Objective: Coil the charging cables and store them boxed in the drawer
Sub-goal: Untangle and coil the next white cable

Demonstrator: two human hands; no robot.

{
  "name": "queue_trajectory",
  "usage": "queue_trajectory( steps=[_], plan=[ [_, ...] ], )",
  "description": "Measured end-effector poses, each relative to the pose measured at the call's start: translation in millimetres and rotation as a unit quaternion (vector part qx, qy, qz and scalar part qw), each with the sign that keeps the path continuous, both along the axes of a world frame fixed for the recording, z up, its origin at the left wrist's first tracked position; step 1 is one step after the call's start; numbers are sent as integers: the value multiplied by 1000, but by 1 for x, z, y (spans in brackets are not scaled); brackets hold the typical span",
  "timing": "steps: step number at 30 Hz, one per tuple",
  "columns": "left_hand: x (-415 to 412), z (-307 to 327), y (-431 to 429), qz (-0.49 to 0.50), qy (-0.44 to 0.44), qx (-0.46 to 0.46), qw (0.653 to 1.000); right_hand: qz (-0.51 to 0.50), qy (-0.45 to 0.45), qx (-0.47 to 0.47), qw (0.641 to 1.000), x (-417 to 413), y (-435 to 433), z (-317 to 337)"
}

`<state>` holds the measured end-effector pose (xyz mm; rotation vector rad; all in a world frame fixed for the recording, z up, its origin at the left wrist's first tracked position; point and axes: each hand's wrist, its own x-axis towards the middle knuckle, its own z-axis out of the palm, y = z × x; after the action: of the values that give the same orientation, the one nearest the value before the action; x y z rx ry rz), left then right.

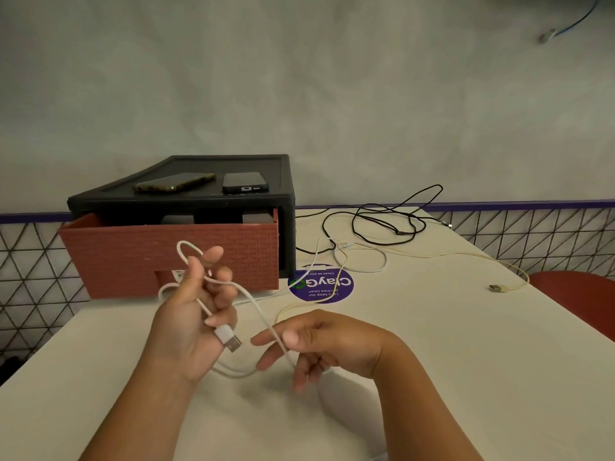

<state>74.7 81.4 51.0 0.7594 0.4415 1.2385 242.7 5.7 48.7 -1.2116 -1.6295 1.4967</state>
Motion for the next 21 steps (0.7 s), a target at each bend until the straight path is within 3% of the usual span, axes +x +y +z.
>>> queue_trajectory(
  steps=[4,7,10,12,14,16,18,21],
  plan=[
    [7,0,-8,-25,52,11,998,54,41,36,997,1,-4,6],
    [7,1,-10,-43,109,22,993,10,168,88,982,13,-4,6],
    [5,0,-11,-78,239,49,967,-70,345,149,924,38,-9,8],
    [5,-2,-13,-85,330,79,937,-217,396,171,876,52,-15,14],
    [7,-4,-13,-66,386,104,914,-451,270,195,828,62,-19,15],
    [9,-6,-13,-37,407,121,904,-649,117,196,726,70,-15,9],
    [11,-6,-12,-5,408,129,904,-737,70,187,646,74,-12,4],
    [13,-6,-12,45,406,147,901,-750,27,199,630,75,-10,3]
  ],
)
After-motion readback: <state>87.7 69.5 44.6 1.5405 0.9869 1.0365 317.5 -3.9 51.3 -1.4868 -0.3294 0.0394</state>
